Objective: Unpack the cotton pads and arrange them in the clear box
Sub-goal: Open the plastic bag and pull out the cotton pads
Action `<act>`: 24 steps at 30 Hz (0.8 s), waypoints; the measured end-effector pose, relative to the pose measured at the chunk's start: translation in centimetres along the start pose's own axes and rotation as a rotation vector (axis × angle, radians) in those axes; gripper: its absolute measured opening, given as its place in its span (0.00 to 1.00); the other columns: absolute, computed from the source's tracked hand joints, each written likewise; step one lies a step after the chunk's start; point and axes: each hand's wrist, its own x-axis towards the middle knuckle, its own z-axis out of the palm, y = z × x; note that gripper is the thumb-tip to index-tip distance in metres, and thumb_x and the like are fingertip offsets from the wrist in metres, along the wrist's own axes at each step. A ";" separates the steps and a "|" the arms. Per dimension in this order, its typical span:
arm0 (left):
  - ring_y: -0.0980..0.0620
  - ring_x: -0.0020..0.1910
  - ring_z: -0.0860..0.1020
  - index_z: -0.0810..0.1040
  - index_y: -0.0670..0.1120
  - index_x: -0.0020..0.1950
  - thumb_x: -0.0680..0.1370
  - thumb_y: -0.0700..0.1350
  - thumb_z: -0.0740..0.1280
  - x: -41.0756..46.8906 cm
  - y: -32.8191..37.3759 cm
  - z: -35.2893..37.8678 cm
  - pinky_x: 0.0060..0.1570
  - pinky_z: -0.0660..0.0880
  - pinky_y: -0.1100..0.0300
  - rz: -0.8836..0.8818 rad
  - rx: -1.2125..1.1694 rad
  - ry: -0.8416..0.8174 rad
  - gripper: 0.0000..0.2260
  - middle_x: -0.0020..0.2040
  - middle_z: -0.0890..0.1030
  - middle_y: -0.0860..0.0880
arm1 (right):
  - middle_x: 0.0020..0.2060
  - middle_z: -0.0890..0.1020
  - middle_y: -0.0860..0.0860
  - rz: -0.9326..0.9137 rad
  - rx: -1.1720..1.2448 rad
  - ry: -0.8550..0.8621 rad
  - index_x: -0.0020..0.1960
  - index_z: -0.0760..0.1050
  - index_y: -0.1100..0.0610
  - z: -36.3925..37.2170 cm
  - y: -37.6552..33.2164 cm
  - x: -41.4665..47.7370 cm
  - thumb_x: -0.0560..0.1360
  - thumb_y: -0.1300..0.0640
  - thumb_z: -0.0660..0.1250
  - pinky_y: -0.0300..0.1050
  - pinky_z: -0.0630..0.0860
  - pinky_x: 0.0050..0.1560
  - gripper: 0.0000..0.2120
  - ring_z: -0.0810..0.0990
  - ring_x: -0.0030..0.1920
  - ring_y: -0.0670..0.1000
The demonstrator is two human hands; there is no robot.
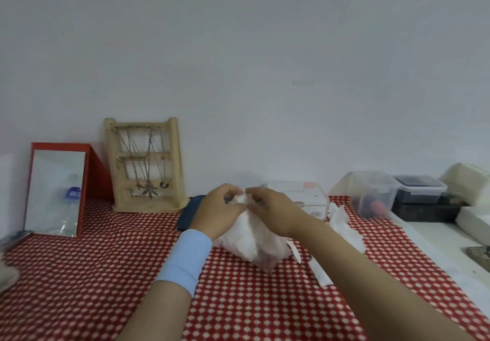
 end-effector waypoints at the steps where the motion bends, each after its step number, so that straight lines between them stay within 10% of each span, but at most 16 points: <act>1: 0.56 0.60 0.77 0.78 0.56 0.59 0.80 0.45 0.69 0.0 0.1 0.0 0.49 0.71 0.68 0.008 -0.023 0.008 0.10 0.59 0.79 0.58 | 0.55 0.83 0.44 0.021 0.034 0.076 0.65 0.77 0.47 0.0 0.1 0.2 0.82 0.46 0.63 0.46 0.76 0.60 0.14 0.81 0.56 0.47; 6: 0.56 0.62 0.77 0.77 0.52 0.68 0.82 0.48 0.68 -0.5 -0.1 0.0 0.59 0.70 0.62 -0.011 -0.021 -0.034 0.15 0.62 0.80 0.56 | 0.42 0.83 0.40 0.056 0.144 0.197 0.44 0.82 0.48 0.2 0.3 0.2 0.76 0.52 0.73 0.33 0.70 0.43 0.02 0.79 0.43 0.38; 11: 0.53 0.53 0.81 0.83 0.48 0.55 0.81 0.50 0.67 0.0 -0.1 -0.2 0.47 0.72 0.63 0.006 0.216 0.218 0.08 0.51 0.83 0.54 | 0.51 0.84 0.39 -0.003 0.151 0.269 0.59 0.83 0.49 0.2 -0.1 -0.3 0.81 0.56 0.66 0.24 0.69 0.46 0.10 0.80 0.48 0.37; 16: 0.46 0.66 0.72 0.73 0.50 0.72 0.83 0.53 0.63 -0.3 -1.0 0.1 0.62 0.71 0.53 0.038 0.600 0.219 0.18 0.67 0.76 0.48 | 0.54 0.84 0.43 0.043 0.010 0.180 0.59 0.82 0.50 -1.3 1.2 -1.2 0.79 0.60 0.65 0.41 0.78 0.56 0.13 0.81 0.52 0.46; 20: 0.46 0.67 0.70 0.78 0.54 0.68 0.81 0.61 0.61 -0.8 -1.0 1.2 0.62 0.72 0.53 0.023 0.737 0.045 0.19 0.66 0.76 0.50 | 0.50 0.85 0.48 0.139 -0.107 0.183 0.53 0.83 0.53 -1.9 2.0 -2.4 0.78 0.60 0.64 0.46 0.80 0.57 0.10 0.82 0.51 0.49; 24: 0.47 0.55 0.77 0.84 0.47 0.54 0.84 0.45 0.59 -0.4 -1.6 0.8 0.55 0.77 0.51 0.058 0.523 0.137 0.13 0.53 0.83 0.48 | 0.52 0.86 0.48 0.069 -0.118 0.065 0.55 0.85 0.54 -1.1 1.8 -3.0 0.78 0.61 0.66 0.39 0.79 0.54 0.11 0.82 0.48 0.46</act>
